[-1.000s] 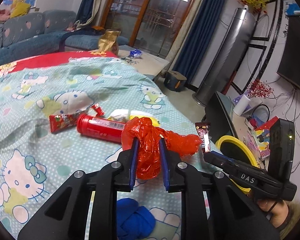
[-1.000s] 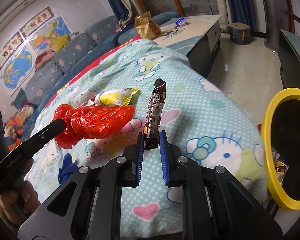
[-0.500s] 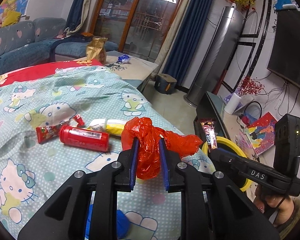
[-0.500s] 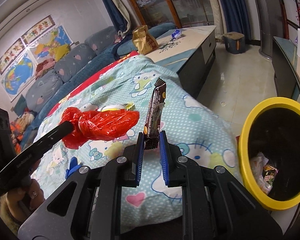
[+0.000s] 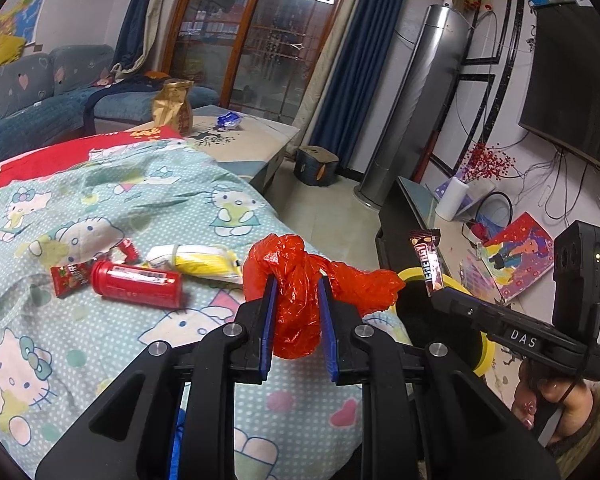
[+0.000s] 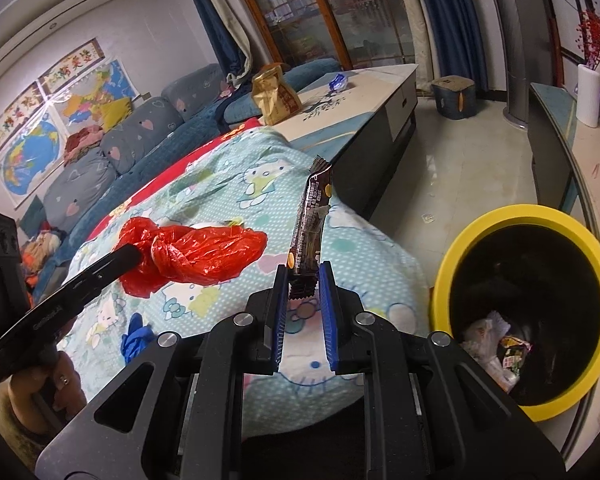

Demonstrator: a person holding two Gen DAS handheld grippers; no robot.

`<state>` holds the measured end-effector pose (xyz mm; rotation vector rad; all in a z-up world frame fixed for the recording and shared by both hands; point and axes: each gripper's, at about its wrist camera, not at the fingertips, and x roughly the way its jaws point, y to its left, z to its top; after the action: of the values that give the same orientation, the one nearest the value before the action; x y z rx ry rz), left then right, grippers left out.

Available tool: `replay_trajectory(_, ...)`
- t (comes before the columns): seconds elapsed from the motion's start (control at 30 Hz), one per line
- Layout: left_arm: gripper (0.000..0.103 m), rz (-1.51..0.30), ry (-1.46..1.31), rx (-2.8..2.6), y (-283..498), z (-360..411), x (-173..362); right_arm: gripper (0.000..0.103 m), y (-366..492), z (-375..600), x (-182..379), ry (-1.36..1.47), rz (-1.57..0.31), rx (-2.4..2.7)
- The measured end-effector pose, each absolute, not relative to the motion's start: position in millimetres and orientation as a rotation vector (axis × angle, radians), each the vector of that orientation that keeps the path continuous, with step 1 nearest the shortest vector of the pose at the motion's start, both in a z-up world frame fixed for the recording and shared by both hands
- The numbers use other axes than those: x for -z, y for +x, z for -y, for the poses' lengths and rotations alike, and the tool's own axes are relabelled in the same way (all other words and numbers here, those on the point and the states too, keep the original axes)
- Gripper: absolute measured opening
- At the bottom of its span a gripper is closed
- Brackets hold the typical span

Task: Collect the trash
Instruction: 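Carry the red bag and chocolate wrapper in both grippers over the yellow bin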

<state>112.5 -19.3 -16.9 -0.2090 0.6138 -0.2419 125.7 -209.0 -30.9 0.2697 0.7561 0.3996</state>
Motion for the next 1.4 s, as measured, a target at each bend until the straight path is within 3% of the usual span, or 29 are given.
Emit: replay_trajectory(1.4,0.019,-0.611,-0.008,0.464,114.9,144.3,19.5,0.011,126.2,342.3,34.2,0.363,-0.704,-0.123)
